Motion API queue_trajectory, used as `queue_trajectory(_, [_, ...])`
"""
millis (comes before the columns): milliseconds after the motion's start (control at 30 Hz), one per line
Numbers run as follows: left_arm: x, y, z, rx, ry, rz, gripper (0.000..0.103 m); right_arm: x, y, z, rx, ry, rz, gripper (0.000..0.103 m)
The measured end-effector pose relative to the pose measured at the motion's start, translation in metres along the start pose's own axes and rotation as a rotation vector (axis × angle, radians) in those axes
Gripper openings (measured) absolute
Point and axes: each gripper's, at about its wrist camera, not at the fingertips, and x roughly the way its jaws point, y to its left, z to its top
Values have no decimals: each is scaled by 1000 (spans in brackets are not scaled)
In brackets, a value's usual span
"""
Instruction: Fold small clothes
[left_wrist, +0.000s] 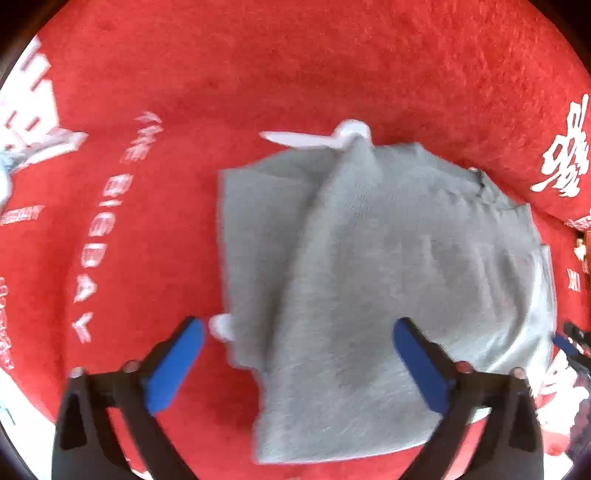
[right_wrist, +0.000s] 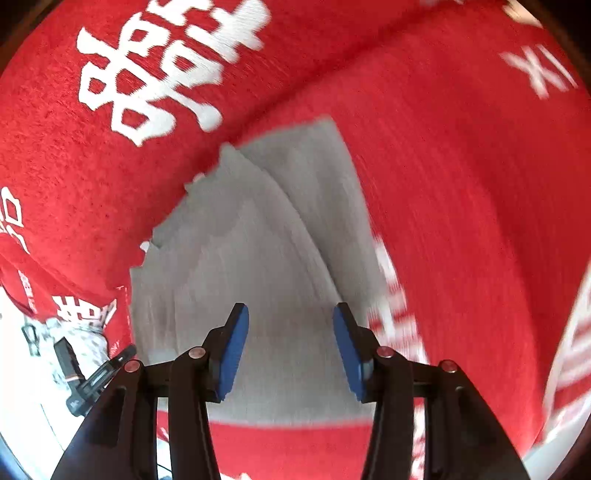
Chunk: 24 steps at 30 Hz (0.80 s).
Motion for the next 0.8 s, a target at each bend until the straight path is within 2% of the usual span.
queue_trajectory(100, [-2,9,-14,4,36,6,102,-2,-8,-27,57,13,3,52])
queue_trajectory(200, [0,20,-23,-39,92,-29,102,-4,-13,-45,105,24,19,57])
queue_trajectory(233, [1,25,-28,-66,113,-50,102,-3,-14,-51,123,25,27,59])
queue_trajectory(400, [17,52,-67,-225,219,-138,102,4,-24,-79,251,18,66,59])
queue_trajectory(500, [32,61,-83,-301,276,-190,89,11,-40,-85,356,-5,88,59])
queue_trajectory(567, [31,63,-85,-321,247,-195,89,14,-50,-84,419,-31,122,59])
queue_trajectory(600, [27,63,-85,-324,230,-205,76,16,-53,-82,438,-40,138,59])
queue_trajectory(633, [25,63,-84,-323,216,-212,59,19,-55,-79,458,-51,155,59])
queue_trajectory(667, [24,62,-83,-319,208,-219,49,22,-55,-77,467,-54,161,59])
queue_trajectory(700, [25,61,-79,-314,204,-235,25,24,-55,-74,472,-53,159,47])
queue_trajectory(733, [26,60,-77,-304,204,-249,18,26,-52,-69,458,-42,136,19])
queue_trajectory(767, [24,56,-74,-279,197,-239,17,26,-49,-66,432,-30,112,10])
queue_trajectory(800, [21,53,-75,-252,185,-229,14,23,-42,-62,385,-22,78,10])
